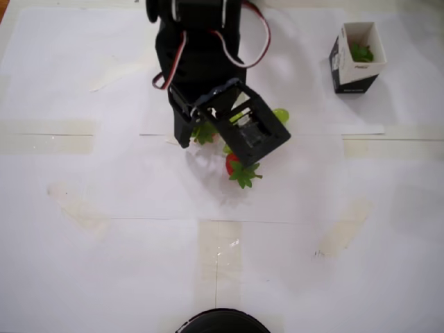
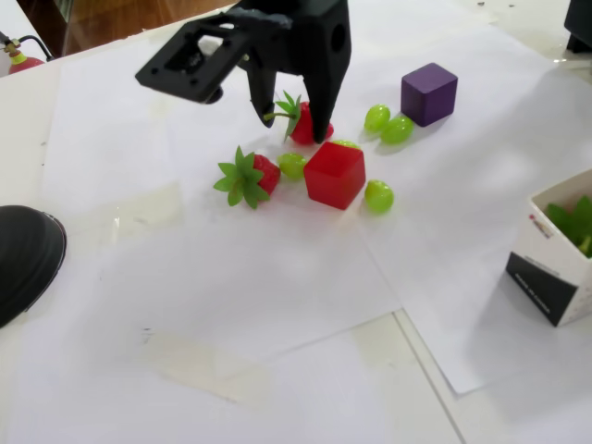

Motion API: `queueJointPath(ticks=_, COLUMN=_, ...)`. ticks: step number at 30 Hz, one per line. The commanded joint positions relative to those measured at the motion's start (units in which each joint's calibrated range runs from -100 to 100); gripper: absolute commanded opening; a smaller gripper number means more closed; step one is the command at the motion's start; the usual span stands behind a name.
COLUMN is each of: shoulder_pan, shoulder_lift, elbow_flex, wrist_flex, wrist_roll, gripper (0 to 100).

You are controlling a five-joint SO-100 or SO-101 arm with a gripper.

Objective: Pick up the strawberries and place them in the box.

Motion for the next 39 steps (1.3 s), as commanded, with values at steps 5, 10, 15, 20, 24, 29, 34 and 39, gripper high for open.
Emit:
queueJointPath(ticks=5, shoulder_pan=0.87, shoulder_lift=-2.32, elbow_flex=1.37, wrist_flex=0.2, wrist_roll=-0.24, gripper=18)
queueJointPath(ticks=10, shoulder_pan=1.09, shoulder_lift=-2.23, elbow_flex=1.64, wrist_flex=-0.05, wrist_roll=0.05, gripper=14)
queueJointPath(ticks=15, shoulder_pan=1.31, shoulder_lift=-2.75, elbow_flex=1.55, wrist_flex=-0.05, wrist_roll=0.39, gripper=10)
queueJointPath(ticks=20, shoulder_pan=1.45, shoulder_lift=-3.35, elbow_flex=1.28, wrist_flex=0.2, wrist_roll=1.17, gripper=12)
queueJointPath(ticks=24, shoulder_pan=1.9, shoulder_lift=-4.64, elbow_flex=-0.36, wrist_flex=2.24, wrist_roll=2.34, gripper=23)
queueJointPath(ticks=29, shoulder_pan=2.56, shoulder_lift=-5.33, elbow_flex=-2.27, wrist_flex=6.81, wrist_roll=1.03, gripper=31)
queueJointPath(ticks=34, shoulder_pan=3.22, shoulder_lift=-5.16, elbow_flex=-2.27, wrist_flex=8.61, wrist_roll=0.24, gripper=32)
queueJointPath(ticks=39, shoulder_pan=3.95, shoulder_lift=-4.73, elbow_flex=-2.27, wrist_flex=8.12, wrist_roll=0.34, gripper=31)
